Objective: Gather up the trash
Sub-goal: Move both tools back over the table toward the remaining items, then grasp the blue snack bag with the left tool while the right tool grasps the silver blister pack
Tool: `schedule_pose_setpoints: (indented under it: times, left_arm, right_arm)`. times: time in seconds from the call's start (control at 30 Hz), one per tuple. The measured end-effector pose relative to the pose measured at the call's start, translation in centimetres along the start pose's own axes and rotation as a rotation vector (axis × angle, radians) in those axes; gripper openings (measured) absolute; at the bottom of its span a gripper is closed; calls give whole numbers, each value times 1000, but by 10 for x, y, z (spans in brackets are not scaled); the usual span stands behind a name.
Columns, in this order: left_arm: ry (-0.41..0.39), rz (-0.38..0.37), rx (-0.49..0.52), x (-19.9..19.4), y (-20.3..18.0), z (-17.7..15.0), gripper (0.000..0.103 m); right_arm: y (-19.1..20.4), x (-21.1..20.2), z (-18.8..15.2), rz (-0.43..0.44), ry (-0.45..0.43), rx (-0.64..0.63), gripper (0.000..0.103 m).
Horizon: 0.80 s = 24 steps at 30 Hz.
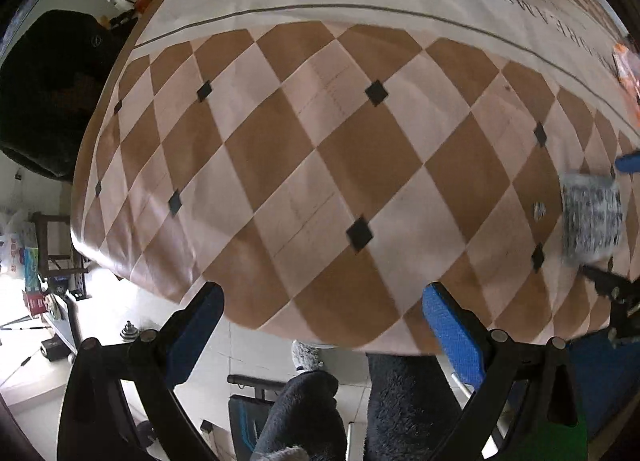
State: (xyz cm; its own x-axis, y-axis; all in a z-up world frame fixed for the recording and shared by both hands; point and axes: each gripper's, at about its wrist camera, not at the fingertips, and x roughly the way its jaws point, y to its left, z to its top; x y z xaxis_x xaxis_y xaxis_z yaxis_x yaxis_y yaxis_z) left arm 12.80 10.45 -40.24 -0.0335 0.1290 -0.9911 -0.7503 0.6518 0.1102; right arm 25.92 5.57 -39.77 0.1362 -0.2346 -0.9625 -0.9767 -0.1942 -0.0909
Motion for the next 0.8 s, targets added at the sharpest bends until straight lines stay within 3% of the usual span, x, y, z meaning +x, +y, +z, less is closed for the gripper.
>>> schedule_pose_setpoints:
  times: [0.1,0.17,0.2,0.3,0.43,0.5,0.63,0.73,0.8]
  left_arm:
    - [5,1,-10,-3,-3,12,102]
    - [4,1,-8,-6,-6,22,102]
    - [2,5,-6,-7,-5,24,102]
    - [-12,11,2,-13,-12,39,102]
    - [-30,12,19,-22,-25,73,102]
    - [-41,2,35,-27,-37,100,102]
    - [-78,-37,78,-38,-64,153,102]
    - [-84,-85,78,-41,-77,186,102]
    - [-92,-109,76,-41,-86,208,101]
  right_arm:
    - [-15,-5,-7,73,-41,55,88]
    - [-40,-12,-14,92,-75,182,73]
    - [-52,-13,-18,97,-84,267,72]
    - [-106,-11,-41,146,-107,623,71]
    - [-187,-14,-93,219,-220,1128,71]
    - [-214,-12,-113,270,-260,1300,71]
    - [-249,5,-124,391,-236,1423,71]
    - [-268,9,-125,385,-213,1425,83]
    - [-263,12,-127,379,-211,1419,86]
